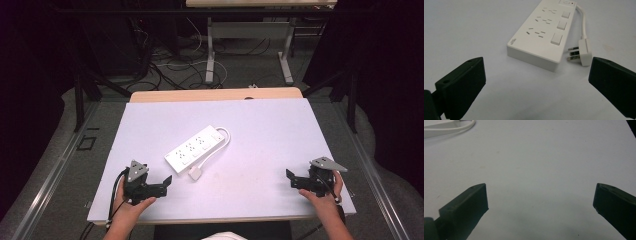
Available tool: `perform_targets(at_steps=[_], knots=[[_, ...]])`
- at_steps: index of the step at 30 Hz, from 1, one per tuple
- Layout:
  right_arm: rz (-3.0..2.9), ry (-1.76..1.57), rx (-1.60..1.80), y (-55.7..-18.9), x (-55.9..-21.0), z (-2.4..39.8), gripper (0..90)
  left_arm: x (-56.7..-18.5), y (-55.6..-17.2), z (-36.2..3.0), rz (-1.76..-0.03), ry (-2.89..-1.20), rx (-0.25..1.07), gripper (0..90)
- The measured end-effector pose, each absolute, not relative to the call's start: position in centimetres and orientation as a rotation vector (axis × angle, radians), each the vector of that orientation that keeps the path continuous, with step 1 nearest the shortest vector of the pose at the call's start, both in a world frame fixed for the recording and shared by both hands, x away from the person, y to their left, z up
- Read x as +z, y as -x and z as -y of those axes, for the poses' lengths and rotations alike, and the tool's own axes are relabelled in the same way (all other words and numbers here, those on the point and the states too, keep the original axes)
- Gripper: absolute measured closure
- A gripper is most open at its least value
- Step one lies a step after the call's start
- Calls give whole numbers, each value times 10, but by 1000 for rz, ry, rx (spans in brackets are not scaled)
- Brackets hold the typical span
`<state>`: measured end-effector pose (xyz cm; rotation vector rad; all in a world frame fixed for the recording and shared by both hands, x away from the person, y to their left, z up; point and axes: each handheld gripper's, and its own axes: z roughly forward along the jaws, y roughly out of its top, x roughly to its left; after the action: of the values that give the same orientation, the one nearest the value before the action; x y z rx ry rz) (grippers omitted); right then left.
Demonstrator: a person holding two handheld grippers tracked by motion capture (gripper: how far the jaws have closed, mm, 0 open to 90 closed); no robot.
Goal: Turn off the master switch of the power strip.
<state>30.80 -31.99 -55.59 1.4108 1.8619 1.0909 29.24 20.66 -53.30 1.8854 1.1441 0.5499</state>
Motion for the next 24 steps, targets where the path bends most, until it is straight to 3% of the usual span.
perform_targets(at_steps=[24], knots=[[-1843, -1420, 1093, -305, -555, 319, 0, -524, -296, -186, -1111, -1941, 501, 172]])
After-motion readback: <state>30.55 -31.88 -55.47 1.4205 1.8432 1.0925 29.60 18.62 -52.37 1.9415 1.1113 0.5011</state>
